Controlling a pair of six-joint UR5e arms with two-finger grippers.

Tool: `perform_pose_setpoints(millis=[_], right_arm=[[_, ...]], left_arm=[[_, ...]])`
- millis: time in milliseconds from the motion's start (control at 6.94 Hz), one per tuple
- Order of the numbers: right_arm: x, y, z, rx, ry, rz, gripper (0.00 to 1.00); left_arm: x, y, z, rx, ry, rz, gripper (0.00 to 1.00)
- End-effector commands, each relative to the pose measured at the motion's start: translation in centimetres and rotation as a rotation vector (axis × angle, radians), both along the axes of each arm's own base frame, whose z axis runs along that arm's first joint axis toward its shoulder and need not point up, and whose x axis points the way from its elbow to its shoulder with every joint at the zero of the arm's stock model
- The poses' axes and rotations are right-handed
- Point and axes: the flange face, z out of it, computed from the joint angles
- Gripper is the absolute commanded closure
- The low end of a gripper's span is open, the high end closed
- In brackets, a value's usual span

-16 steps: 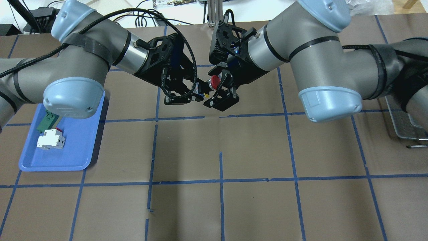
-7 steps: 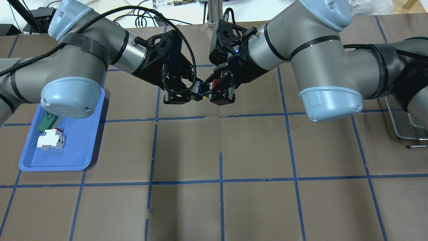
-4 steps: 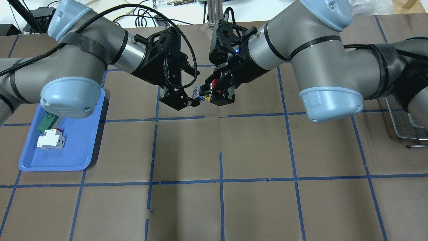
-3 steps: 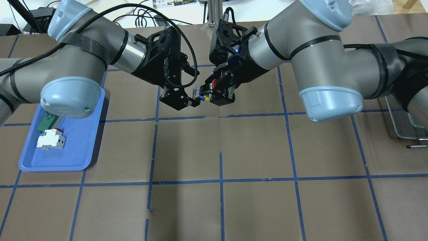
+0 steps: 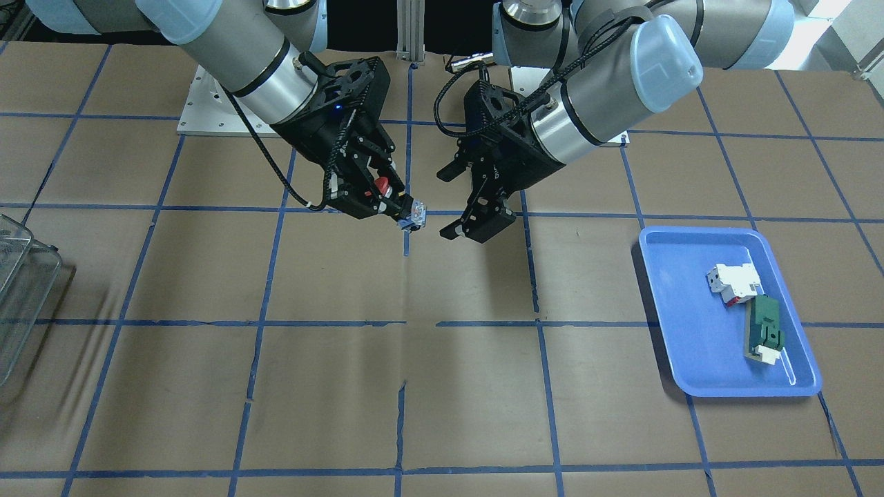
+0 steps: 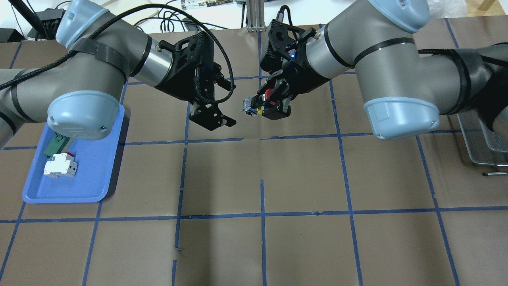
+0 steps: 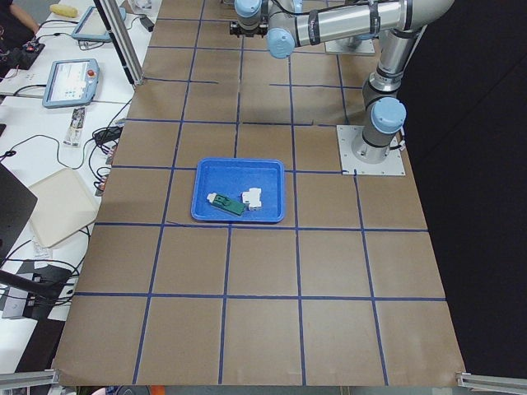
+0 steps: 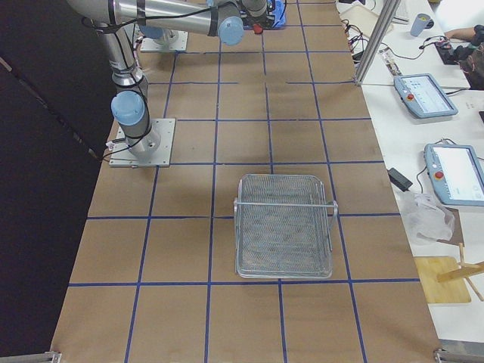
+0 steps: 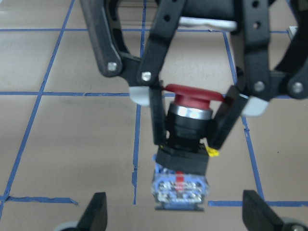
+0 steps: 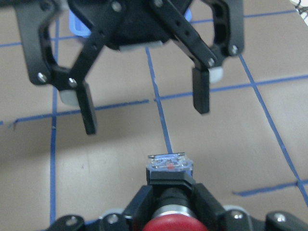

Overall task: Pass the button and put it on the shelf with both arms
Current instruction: 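Carry the button with the right gripper to the wire basket while the left withdraws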

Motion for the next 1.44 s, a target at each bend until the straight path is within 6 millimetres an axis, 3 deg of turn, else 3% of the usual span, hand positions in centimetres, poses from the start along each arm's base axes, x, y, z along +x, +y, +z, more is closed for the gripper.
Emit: perform_pose_setpoints(millis=[0,288,576,720,864,1008,1153,1297], right_arm=[[-8.2,-2.4,-0.2,-0.015,0.215,-0.178,0.93],[-19.8,-4.1,-1.0,0.014,0.441,-0.312,0.93],[-28.8,-4.3,0.1,0.04,0.582,-0.333,0.93],[-33.7,-4.1,1.2,0.033,0.635,-0.33,0.92],[-39.9,-2.6,1.2,0.068,0.643,-0.396,0.92],[-47.4,-0.7,0.8,0.077,0.666,-0.393,0.92],[-52.3,-0.9,0.1,0.061,0.688,-0.404,0.92],[-54.9,-3.4,-1.5,0.035,0.716,-0.353,0.92]], left_arm=[[0.3,-0.3,0.4,0.042,-0.007,0.069,0.0],[1.6,-0.8,0.2,0.156,-0.164,0.289,0.0],[2.2,-1.2,1.2,0.165,-0.275,0.39,0.0],[2.7,-1.1,1.3,0.169,-0.346,0.451,0.0],[2.7,-0.8,1.6,0.179,-0.348,0.471,0.0],[2.8,-0.2,2.3,0.18,-0.348,0.492,0.0],[2.9,0.3,2.6,0.177,-0.348,0.499,0.0],[3.3,0.7,3.3,0.177,-0.381,0.549,0.0]])
